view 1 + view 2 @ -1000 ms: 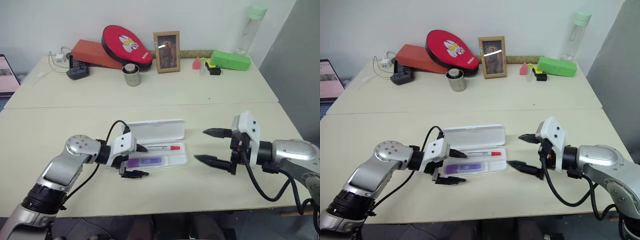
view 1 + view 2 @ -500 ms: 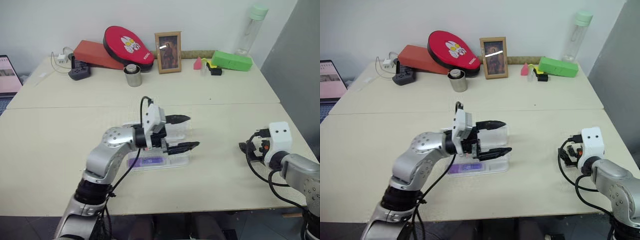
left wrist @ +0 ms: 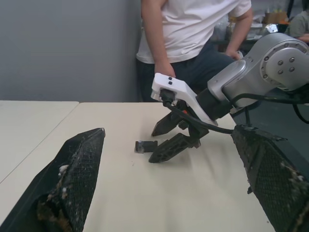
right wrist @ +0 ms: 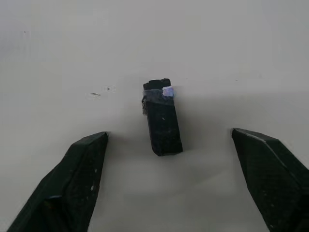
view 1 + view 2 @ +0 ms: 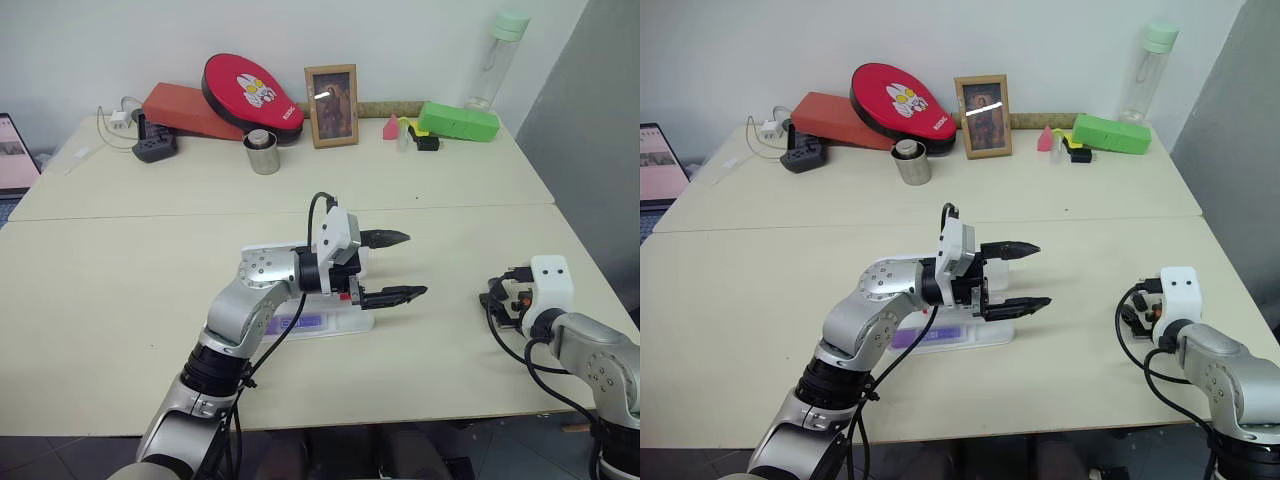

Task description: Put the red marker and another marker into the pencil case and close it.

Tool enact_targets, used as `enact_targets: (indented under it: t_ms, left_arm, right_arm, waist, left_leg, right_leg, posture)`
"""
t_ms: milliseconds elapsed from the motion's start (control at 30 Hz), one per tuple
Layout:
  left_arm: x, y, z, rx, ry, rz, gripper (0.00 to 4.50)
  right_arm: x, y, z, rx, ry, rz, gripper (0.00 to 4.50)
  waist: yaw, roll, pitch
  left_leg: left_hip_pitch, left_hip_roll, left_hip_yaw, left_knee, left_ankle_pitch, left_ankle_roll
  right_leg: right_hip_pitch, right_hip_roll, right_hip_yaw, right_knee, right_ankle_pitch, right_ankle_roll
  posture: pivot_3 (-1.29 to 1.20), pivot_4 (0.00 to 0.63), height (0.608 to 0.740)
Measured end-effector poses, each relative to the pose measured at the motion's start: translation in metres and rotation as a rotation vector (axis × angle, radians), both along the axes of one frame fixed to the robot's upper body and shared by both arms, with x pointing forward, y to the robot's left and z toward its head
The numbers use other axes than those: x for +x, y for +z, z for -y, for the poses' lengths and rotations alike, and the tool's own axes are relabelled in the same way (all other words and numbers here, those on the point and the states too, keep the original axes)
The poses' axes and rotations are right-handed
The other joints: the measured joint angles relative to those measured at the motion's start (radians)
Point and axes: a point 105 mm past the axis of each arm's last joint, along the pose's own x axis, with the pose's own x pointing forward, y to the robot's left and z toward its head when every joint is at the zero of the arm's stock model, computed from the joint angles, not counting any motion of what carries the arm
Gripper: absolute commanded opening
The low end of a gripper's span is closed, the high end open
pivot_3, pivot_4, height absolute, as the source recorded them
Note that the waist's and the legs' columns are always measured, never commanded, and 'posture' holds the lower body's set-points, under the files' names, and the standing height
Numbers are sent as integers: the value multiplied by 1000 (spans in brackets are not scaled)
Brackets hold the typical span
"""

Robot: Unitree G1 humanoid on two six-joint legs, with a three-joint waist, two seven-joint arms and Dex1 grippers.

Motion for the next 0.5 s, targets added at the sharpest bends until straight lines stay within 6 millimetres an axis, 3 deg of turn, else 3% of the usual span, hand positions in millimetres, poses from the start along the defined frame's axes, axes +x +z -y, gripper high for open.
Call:
enact_targets:
  t_ms: [400, 500]
  left_arm:
    - [3, 2, 2, -14, 30, 15, 4500]
    - [4, -3, 1, 6, 28, 8, 4500]
  right_arm:
    - [5, 1, -1, -12, 23, 13, 370]
    - [6, 3, -1, -38, 49, 12, 270]
  waist:
    - [1, 0, 0]
    - [1, 0, 0]
  left_leg:
    - [0, 0, 0, 0, 0, 0]
    - [0, 0, 0, 0, 0, 0]
  right_leg:
    - [0, 0, 0, 0, 0, 0]
    - [0, 0, 0, 0, 0, 0]
  posture:
    - [0, 150, 740]
    - [0, 150, 740]
